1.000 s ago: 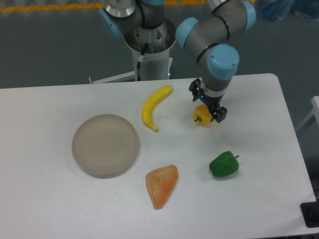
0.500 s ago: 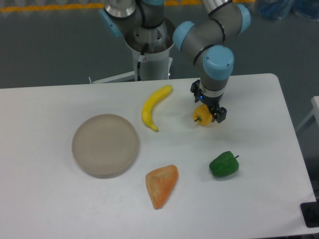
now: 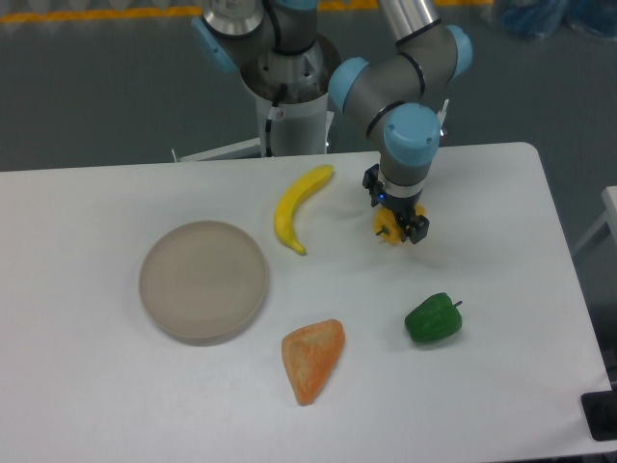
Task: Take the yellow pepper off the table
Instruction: 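Lift the yellow pepper and carry it toward the green pepper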
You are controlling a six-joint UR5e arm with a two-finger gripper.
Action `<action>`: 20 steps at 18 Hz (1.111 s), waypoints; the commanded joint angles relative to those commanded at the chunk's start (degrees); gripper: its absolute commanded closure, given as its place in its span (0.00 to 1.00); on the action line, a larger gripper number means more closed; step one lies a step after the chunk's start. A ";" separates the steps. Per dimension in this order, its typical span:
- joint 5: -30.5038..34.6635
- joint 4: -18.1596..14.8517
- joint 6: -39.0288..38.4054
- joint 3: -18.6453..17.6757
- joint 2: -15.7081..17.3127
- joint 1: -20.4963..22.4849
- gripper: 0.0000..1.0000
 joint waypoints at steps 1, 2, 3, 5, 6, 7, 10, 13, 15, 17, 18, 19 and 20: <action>0.00 -0.61 0.09 1.49 0.00 0.17 0.68; 0.09 -1.31 0.09 2.72 0.09 0.18 0.71; -0.08 -2.54 -0.09 3.60 0.00 0.18 0.71; -0.09 -6.13 -0.18 6.32 -0.17 0.35 0.71; -0.35 -8.50 -0.26 8.34 -0.52 0.35 0.71; -0.35 -10.09 -0.44 9.75 -0.96 0.35 0.71; -0.61 -14.67 -0.79 15.98 -2.80 0.35 0.71; -2.19 -19.93 -1.49 25.89 -6.84 0.27 0.71; -2.72 -21.18 -3.77 30.31 -9.57 -0.08 0.76; -4.91 -21.19 -6.75 34.61 -12.29 -0.35 0.79; -5.36 -21.10 -7.90 36.03 -13.17 -0.79 0.80; -5.45 -20.92 -9.22 37.17 -14.05 -1.23 0.80; -5.45 -20.83 -10.36 38.14 -15.02 -1.58 0.80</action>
